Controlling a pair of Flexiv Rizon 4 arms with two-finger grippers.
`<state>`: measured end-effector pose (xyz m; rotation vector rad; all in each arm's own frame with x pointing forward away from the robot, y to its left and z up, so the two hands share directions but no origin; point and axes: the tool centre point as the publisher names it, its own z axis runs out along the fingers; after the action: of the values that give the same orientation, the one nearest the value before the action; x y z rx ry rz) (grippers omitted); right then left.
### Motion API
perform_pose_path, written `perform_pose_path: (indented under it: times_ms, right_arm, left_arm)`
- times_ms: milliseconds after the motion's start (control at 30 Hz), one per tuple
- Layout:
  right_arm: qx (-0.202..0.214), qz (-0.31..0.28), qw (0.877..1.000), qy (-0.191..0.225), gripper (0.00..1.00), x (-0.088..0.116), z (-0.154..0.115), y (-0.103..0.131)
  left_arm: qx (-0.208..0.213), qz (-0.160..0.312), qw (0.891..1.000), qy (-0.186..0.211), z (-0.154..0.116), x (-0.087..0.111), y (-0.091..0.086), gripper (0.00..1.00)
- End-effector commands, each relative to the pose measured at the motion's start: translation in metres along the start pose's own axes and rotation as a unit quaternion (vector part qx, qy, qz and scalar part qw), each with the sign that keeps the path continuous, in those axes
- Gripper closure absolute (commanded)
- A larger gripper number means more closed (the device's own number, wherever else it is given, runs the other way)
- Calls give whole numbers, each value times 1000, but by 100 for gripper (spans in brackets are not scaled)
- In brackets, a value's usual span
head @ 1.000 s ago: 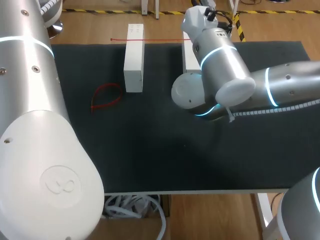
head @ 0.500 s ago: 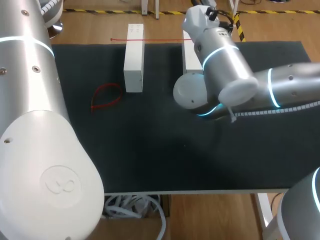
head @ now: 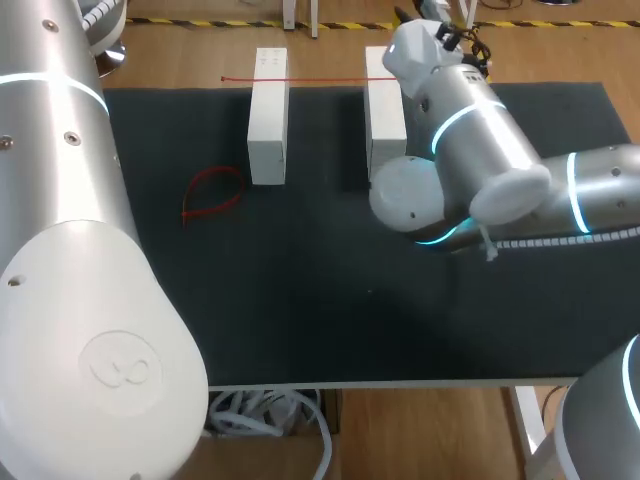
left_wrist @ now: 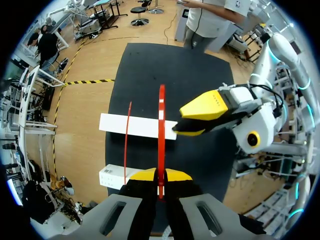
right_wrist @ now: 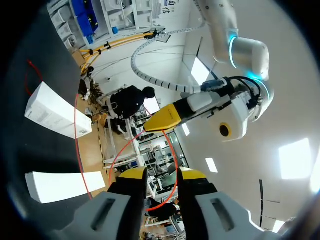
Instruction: Grab the tape and strap the tape.
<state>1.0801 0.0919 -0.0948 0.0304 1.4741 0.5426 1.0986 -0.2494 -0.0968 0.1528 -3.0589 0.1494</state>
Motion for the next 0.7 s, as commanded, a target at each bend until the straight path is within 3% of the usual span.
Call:
perform_pose_path:
  times_ms: [33, 200, 533, 700]
  right_arm:
    - [-32, -1, 999, 43, 74, -14, -13, -17]
    - [-34, 0, 998, 43, 73, -25, -21, -41]
    - [10, -25, 1000, -7, 73, -52, -6, -116]
    - [14, -34, 999, -17, 73, -52, 2, -133]
  left_arm:
    - [-4, 0, 1000, 3, -3, -2, -2, 100]
    - [-4, 0, 1000, 3, -3, -2, -2, 100]
    - [-4, 0, 1000, 3, -3, -2, -2, 100]
    - [-4, 0, 1000, 3, -3, -2, -2, 100]
